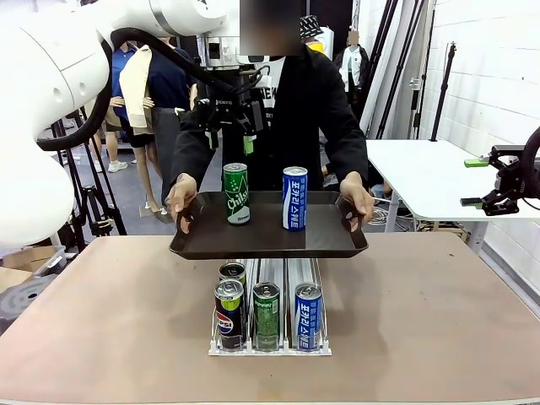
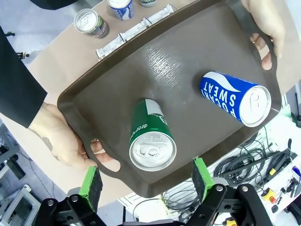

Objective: Retrieve and hand over the desired beverage to the person.
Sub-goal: Place the picked can on the Handle tray extended by the person.

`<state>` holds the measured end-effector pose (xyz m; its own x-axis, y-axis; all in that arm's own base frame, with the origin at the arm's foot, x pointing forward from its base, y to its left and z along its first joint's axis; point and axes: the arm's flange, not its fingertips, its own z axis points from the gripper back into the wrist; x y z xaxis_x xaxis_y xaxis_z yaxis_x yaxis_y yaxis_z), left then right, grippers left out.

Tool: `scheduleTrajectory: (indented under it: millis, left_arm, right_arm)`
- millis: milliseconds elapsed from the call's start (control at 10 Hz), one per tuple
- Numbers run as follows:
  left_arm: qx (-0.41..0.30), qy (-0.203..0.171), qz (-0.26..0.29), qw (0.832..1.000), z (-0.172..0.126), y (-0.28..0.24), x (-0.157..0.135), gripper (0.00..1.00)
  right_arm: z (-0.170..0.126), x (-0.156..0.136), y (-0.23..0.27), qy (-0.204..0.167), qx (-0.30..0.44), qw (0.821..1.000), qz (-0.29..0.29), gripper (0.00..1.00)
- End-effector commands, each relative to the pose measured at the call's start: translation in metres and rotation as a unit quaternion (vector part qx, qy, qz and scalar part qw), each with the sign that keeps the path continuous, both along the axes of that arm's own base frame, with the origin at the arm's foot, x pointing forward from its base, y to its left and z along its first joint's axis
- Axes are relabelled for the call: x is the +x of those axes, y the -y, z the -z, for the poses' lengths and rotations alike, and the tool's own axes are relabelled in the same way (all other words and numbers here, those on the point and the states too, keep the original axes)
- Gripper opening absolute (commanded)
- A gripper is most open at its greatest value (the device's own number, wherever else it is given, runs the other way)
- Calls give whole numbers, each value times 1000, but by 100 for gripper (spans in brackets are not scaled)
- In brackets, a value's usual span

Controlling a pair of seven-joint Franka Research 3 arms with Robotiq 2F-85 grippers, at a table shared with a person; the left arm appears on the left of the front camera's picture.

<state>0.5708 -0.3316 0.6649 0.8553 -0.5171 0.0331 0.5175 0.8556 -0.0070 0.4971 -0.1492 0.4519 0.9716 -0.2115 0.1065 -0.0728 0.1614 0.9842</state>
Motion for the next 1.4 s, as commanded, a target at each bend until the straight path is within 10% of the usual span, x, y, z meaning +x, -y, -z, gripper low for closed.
scheduleTrajectory:
  millis: [0, 600, 1300]
  left_arm:
    - [-5, 4, 2, 1000, -2, 1, 1, 100]
    - [0, 0, 0, 1000, 0, 0, 0, 100]
    - [-224, -51, -95, 969, -22, -182, -4, 100]
  right_arm:
    - [0, -1, -1, 6, 2, 1000, -4, 100]
    - [0, -1, -1, 6, 2, 1000, -4, 100]
    - [0, -1, -1, 6, 2, 1000, -4, 100]
